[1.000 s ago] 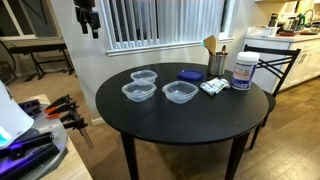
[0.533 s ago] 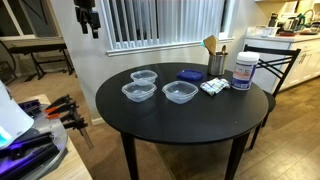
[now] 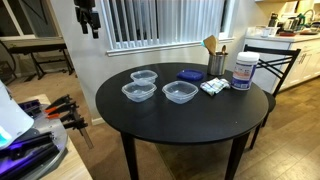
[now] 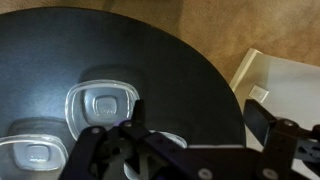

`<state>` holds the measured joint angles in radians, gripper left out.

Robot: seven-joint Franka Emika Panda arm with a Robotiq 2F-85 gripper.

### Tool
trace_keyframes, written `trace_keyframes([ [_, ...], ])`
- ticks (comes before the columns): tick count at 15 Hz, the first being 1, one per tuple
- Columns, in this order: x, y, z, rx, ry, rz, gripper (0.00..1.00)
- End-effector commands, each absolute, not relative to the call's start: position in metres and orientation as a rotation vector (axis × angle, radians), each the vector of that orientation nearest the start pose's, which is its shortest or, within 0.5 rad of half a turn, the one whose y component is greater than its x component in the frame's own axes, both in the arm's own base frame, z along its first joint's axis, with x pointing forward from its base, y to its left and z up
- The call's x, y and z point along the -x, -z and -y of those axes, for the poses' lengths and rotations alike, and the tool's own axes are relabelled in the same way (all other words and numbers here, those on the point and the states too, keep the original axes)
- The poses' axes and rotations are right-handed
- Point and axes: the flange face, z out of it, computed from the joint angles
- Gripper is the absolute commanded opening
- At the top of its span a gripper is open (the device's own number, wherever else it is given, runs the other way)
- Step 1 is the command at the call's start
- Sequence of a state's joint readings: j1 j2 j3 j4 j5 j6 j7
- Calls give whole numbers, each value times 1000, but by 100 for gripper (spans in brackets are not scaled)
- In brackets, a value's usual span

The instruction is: Stack the clear bowls together.

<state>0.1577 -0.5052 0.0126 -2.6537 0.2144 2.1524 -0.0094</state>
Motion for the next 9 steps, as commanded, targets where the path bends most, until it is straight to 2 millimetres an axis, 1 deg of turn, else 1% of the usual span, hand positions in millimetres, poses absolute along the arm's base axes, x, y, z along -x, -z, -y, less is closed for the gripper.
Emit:
trace_keyframes([
  [1, -387, -383, -51, 2999, -1, -16, 100],
  [2, -394, -369, -40, 3006, 25, -59, 100],
  [3, -400, -361, -33, 3005, 41, -90, 100],
  [4, -407, -345, -25, 3018, 69, -118, 100],
  [5, -412, -335, -19, 3023, 86, -138, 100],
  [7, -422, -311, -13, 3041, 105, -163, 100],
  [9, -429, -290, -12, 3056, 110, -174, 100],
])
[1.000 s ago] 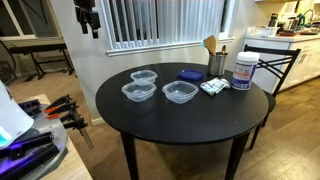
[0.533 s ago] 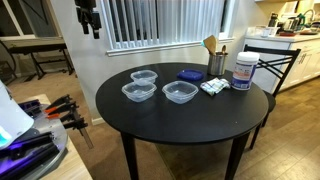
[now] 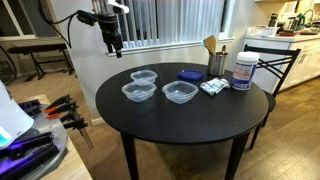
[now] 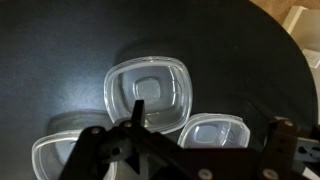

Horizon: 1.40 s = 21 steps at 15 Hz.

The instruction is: Stack the clear bowls together.

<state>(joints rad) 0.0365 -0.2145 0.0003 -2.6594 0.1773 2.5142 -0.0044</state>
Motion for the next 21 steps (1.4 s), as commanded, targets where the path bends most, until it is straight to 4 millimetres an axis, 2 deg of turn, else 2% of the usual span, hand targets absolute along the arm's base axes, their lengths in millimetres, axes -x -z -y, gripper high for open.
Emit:
trace_keyframes([
  [1, -431, -279, -12, 3071, 111, -169, 100],
  [5, -436, -238, 2, 3217, 93, -167, 100],
  [8, -442, -223, 8, 3287, 45, -181, 100],
  [9, -435, -230, 5, 3257, 45, -157, 100],
  [16, -439, -227, 6, 3262, 40, -161, 100],
  [17, -443, -230, 10, 3285, 99, -201, 100],
  [21, -460, -209, 29, 3270, 124, -363, 100],
])
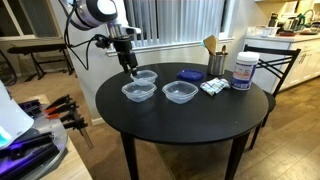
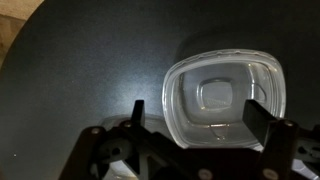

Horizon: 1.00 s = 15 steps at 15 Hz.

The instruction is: Stack the clear bowls together.

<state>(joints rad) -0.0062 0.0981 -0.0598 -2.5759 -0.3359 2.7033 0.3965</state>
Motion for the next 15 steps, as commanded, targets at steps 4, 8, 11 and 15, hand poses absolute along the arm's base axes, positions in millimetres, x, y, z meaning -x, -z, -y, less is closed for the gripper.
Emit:
trace_keyframes([
  [4, -476, -173, 51, 3249, 176, -464, 100],
  [8, -494, -138, 61, 3253, 203, -478, 100],
  [11, -506, -116, 56, 3260, 196, -479, 100],
  [15, -516, -97, 43, 3270, 186, -459, 73],
])
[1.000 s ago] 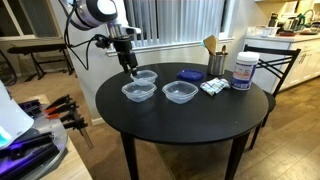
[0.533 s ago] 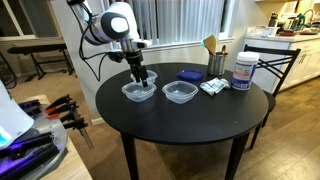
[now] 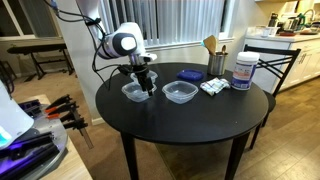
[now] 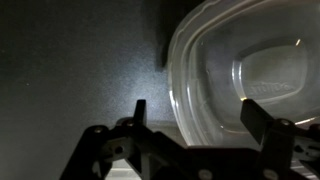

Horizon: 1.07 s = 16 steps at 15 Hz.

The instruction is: Stack the clear bowls together.

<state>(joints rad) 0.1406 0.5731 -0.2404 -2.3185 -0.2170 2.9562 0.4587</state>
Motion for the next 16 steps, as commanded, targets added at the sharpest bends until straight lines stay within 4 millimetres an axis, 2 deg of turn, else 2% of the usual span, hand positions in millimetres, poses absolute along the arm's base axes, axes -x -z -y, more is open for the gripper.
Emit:
trace_keyframes([
  [1, -517, -93, 41, 3273, 183, -454, 67],
  [6, -521, -86, 36, 3285, 176, -447, 34],
  [10, -522, -91, 36, 3289, 189, -456, 8],
  [14, -525, -102, 35, 3281, 207, -458, 0],
  [16, -524, -114, 34, 3271, 221, -453, 4],
])
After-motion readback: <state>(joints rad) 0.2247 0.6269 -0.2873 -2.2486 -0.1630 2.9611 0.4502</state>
